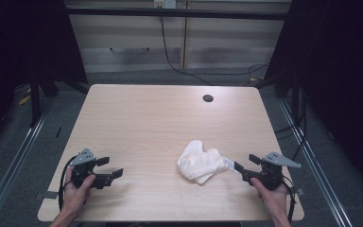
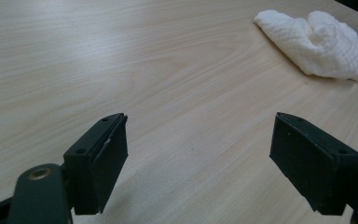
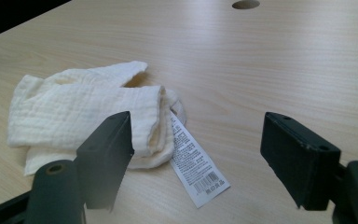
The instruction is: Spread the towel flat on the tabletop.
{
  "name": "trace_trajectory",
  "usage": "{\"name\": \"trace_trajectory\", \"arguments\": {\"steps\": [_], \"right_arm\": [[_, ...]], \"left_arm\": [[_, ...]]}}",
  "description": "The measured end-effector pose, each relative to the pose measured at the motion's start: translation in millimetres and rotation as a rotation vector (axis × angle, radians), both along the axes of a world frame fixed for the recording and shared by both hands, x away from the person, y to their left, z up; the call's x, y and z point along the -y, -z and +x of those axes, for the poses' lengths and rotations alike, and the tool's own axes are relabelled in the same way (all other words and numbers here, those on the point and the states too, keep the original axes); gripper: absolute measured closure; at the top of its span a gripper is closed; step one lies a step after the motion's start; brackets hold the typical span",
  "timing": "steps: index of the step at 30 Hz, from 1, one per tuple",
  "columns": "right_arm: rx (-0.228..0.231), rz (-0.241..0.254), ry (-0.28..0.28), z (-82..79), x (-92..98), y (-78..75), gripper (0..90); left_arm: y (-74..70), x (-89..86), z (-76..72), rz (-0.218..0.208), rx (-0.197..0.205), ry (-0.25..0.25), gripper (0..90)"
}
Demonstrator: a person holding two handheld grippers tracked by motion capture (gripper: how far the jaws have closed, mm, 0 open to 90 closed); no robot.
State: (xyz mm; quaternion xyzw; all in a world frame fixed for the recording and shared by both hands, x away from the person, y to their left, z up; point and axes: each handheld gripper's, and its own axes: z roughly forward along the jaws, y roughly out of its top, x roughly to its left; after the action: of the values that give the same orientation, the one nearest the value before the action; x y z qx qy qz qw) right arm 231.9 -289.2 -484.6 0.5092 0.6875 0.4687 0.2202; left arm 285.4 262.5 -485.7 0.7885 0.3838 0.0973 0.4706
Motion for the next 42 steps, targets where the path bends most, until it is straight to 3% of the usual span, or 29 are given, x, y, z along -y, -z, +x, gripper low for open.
{"name": "trace_trajectory", "arguments": {"steps": [2, 4, 8, 9, 13, 14, 19, 23, 28, 35, 42], "right_arm": [[-0.021, -0.003, -0.004, 0.3, -0.4, 0.3, 25.5], [-0.074, -0.001, -0.033, 1.5, -0.9, -0.9, 26.1], [-0.097, -0.013, -0.058, 3.6, -2.1, -3.6, 27.8], [-0.138, -0.011, -0.072, 7.5, -2.3, -5.5, 30.3], [-0.15, -0.009, -0.089, 12.9, -4.8, -8.3, 34.7], [-0.152, -0.007, -0.128, 17.2, -9.6, -11.4, 36.9], [-0.139, -0.043, -0.195, 23.4, -30.0, -22.5, 39.4], [-0.137, -0.026, -0.258, 28.0, -43.3, -32.1, 37.0], [-0.158, -0.033, -0.292, 44.3, -53.7, -38.0, 37.4], [-0.189, -0.032, -0.331, 60.2, -65.2, -30.2, 36.4], [-0.229, -0.081, -0.36, 65.4, -70.9, -19.4, 35.3]], "left_arm": [[0.3, 0.1, 0.6, 0.0, -0.004, 0.001, 18.4], [0.9, 0.4, 1.2, 0.007, -0.013, 0.004, 18.1], [0.9, 1.0, 2.8, 0.013, -0.01, -0.003, 18.1], [0.9, 1.7, 3.3, 0.002, -0.01, -0.012, 18.1], [0.6, 1.3, 1.9, 0.005, -0.011, -0.015, 18.7], [-0.5, 1.4, 0.3, 0.001, -0.004, -0.006, 18.9], [-3.0, 2.0, -5.1, -0.001, 0.014, 0.006, 19.0], [-1.6, 1.6, -3.8, 0.003, 0.009, 0.009, 19.0], [-2.4, 1.9, -1.7, -0.001, 0.012, 0.002, 19.1], [-2.9, -3.0, 0.2, -0.011, 0.011, -0.023, 19.0], [-2.8, -4.0, 0.2, -0.008, 0.01, -0.014, 19.0]]}}
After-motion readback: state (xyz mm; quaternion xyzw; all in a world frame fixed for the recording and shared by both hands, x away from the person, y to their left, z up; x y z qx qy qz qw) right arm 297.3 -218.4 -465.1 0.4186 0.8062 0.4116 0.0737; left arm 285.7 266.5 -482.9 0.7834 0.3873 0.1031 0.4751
